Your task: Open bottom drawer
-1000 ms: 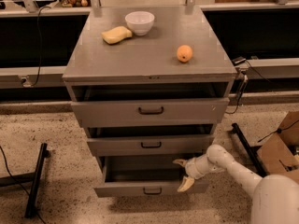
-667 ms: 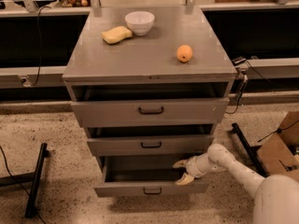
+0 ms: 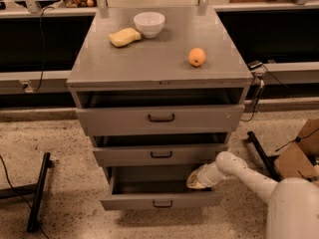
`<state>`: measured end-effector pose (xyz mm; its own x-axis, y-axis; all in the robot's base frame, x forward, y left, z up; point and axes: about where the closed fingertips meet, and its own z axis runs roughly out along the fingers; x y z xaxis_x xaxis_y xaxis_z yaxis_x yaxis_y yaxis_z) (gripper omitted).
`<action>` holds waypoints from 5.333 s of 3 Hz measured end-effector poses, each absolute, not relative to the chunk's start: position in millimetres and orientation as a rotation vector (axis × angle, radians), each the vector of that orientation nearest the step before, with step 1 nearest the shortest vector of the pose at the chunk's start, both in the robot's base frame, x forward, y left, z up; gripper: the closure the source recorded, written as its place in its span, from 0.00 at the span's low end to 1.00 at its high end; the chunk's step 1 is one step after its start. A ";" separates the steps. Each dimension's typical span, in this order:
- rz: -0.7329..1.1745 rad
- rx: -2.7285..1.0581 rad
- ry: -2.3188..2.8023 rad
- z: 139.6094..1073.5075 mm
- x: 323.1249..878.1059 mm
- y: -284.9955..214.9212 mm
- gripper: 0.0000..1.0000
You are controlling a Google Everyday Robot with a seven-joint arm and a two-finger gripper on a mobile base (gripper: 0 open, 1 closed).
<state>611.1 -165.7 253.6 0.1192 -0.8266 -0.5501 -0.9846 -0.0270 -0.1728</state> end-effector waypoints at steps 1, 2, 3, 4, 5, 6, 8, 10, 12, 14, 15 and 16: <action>0.381 -1.868 1.774 249.2 615.0 -165.2 1.00; 0.385 -1.871 1.770 249.4 614.4 -164.7 1.00; 0.353 -1.847 1.778 235.3 620.1 -170.4 1.00; 0.277 -1.790 1.797 224.8 629.6 -181.5 1.00; 0.258 -1.773 1.809 207.2 641.6 -187.4 1.00; 0.307 -1.760 1.832 183.4 648.2 -197.1 1.00; 0.483 -1.785 1.906 160.6 644.8 -219.8 1.00; 0.657 -1.815 1.969 158.8 606.4 -239.4 1.00; 0.797 -1.843 1.996 157.4 568.7 -247.4 1.00; 0.828 -2.065 1.777 160.3 552.5 -209.8 1.00; 0.864 -2.157 1.714 156.4 532.6 -192.9 1.00; 0.864 -2.157 1.714 156.4 532.6 -192.9 1.00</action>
Offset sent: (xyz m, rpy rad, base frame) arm 0.0045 0.0001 -0.0046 -0.0088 -0.0108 -0.0352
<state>532.6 -192.9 156.4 0.1303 -0.7977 -0.5888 -0.9478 -0.2745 0.1621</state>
